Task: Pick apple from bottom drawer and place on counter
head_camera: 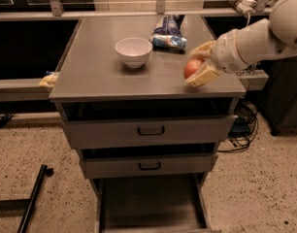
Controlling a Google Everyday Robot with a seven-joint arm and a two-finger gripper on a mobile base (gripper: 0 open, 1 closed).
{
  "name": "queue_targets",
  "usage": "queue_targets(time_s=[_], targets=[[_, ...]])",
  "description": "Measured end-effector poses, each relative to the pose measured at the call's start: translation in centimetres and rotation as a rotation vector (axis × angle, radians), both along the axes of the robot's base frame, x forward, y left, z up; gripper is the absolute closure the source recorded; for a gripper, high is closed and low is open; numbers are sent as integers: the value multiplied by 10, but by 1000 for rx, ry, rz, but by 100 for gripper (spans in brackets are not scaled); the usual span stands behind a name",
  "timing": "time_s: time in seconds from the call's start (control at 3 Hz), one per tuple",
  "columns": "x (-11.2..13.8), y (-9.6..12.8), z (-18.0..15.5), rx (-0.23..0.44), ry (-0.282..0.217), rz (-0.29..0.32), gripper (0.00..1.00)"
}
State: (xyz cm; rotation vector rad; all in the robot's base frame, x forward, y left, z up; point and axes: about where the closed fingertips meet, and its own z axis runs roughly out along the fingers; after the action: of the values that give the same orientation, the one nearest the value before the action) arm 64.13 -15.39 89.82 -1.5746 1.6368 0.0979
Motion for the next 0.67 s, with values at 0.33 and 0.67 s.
queue_targets(time_s=[0.33,0.67], targets=[[37,-7,3,32,-36,-15,100],[66,-10,-6,98,-50,-23,100]])
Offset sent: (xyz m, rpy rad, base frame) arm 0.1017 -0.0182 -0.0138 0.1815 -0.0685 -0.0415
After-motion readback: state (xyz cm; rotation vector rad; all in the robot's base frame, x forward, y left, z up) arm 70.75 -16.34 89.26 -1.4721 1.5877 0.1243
